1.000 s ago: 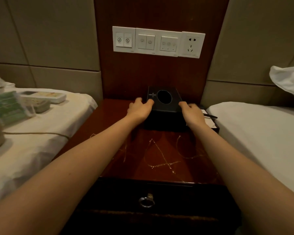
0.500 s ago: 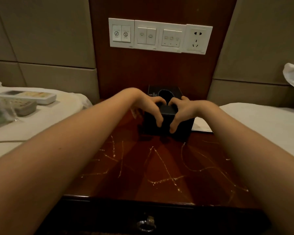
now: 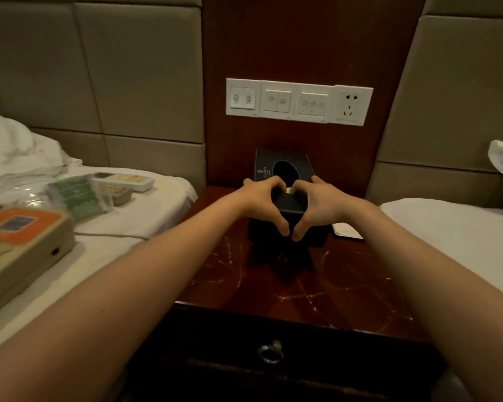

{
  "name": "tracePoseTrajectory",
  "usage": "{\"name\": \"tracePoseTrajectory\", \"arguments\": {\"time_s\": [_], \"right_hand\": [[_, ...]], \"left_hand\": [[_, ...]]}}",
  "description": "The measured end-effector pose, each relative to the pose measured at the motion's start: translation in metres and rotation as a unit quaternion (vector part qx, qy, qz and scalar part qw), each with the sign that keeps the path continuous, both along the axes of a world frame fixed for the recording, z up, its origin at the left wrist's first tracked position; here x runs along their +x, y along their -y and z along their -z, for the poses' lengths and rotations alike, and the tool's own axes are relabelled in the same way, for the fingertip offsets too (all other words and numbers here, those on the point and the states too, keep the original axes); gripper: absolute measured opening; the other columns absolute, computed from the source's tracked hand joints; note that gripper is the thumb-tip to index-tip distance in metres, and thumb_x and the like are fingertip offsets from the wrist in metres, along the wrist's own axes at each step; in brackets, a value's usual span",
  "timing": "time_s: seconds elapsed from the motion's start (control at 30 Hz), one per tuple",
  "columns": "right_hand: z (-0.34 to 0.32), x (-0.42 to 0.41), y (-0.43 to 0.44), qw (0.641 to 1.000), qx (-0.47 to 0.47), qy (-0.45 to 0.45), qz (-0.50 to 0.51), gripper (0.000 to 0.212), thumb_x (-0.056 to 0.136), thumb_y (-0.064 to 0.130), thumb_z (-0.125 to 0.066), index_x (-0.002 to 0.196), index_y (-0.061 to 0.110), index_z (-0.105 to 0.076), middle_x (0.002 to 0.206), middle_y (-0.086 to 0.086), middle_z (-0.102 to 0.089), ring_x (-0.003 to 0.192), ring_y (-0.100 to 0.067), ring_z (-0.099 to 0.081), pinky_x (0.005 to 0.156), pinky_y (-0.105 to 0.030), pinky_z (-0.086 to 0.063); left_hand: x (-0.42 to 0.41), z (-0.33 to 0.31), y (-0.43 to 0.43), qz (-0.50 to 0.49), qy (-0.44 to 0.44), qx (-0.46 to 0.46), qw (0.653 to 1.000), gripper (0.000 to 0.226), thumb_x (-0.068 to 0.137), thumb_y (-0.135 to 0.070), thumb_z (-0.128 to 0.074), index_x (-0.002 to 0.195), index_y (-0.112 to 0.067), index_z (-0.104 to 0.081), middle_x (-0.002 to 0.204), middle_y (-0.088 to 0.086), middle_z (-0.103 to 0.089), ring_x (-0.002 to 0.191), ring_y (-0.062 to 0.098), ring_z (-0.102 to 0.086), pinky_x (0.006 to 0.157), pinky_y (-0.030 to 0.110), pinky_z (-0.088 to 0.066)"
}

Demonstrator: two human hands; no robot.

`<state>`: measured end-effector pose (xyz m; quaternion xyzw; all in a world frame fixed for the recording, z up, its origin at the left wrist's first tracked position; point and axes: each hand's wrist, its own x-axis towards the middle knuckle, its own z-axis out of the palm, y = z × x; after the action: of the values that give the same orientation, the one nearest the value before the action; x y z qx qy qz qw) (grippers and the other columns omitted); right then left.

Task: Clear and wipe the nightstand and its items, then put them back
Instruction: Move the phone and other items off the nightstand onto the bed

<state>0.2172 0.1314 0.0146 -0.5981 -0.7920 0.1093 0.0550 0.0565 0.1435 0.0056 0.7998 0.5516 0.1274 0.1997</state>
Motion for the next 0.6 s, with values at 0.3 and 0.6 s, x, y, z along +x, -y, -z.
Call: {"name": "tracePoseTrajectory", "arguments": {"time_s": [0.3,0.6], "right_hand": [[-0.017,-0.058,0.064,0.996,0.019,-0.023,-0.087,0.08,0.059,0.04,-0.084,0.124,0.032,-0.038,0.117,-0.004,-0.032,0.119,-0.032,-0.035,0.093,-0.045,-0.042],[-0.045,-0.129,0.119,0.979,0.023,-0.035,-0.201,0.067,0.059,0.037,-0.084,0.112,0.033,-0.042,0.111,-0.002,-0.042,0.101,-0.022,-0.045,0.087,-0.036,-0.046]], "left_hand": [[-0.059,-0.024,0.094,-0.079,-0.008,0.036,0.996,0.081,0.065,-0.04,-0.081,0.131,-0.029,-0.036,0.135,0.004,-0.039,0.125,0.028,-0.031,0.1,0.037,-0.038],[-0.121,-0.056,0.188,-0.189,0.005,0.038,0.981,0.08,0.064,-0.037,-0.082,0.131,-0.031,-0.04,0.132,0.0,-0.042,0.119,0.023,-0.043,0.089,0.035,-0.051]]}}
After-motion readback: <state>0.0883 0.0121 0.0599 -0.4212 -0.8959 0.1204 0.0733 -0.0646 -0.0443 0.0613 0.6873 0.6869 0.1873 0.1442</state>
